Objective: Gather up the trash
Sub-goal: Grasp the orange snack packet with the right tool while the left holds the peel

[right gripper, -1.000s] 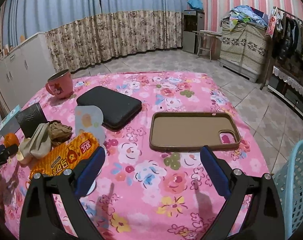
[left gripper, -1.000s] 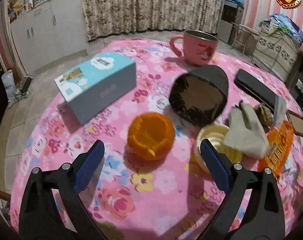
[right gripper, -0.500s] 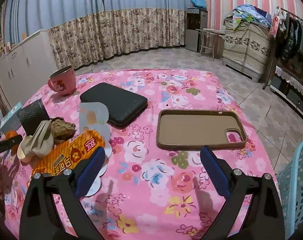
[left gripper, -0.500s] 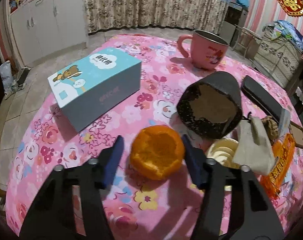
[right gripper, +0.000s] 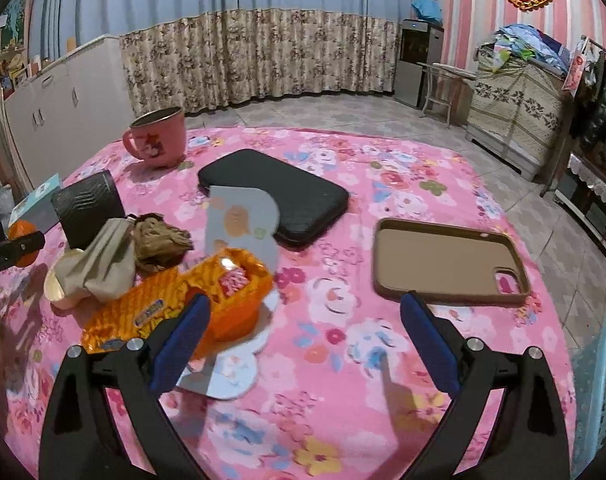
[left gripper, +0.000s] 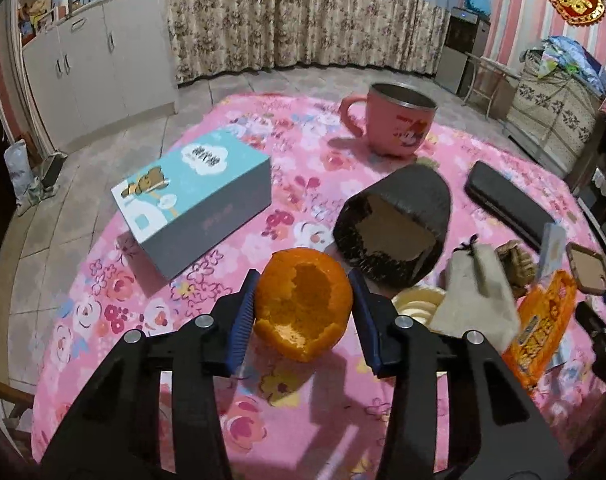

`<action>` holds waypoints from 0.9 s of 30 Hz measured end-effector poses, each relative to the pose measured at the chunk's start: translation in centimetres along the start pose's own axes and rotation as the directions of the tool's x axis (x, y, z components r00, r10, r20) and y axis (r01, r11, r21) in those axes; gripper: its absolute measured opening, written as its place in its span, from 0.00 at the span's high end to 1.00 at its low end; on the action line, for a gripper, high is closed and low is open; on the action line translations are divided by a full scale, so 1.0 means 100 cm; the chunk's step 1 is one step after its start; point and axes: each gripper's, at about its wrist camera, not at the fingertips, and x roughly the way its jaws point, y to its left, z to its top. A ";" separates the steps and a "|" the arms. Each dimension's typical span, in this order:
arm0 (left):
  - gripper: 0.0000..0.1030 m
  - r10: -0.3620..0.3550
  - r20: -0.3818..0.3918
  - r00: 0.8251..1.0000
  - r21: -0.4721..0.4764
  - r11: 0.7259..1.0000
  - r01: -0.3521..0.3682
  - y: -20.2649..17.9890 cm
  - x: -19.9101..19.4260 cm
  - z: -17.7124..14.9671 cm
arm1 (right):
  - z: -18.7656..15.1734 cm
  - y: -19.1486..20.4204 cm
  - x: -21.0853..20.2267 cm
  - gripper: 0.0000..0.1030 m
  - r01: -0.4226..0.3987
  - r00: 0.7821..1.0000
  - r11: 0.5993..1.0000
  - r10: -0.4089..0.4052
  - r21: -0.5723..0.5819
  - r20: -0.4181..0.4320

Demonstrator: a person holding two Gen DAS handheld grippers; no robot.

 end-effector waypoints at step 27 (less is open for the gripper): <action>0.57 -0.030 0.067 0.997 0.053 0.998 0.027 -0.018 -0.023 0.003 | 0.009 0.003 -0.010 0.94 -0.140 0.990 0.989 0.141 -0.040 0.023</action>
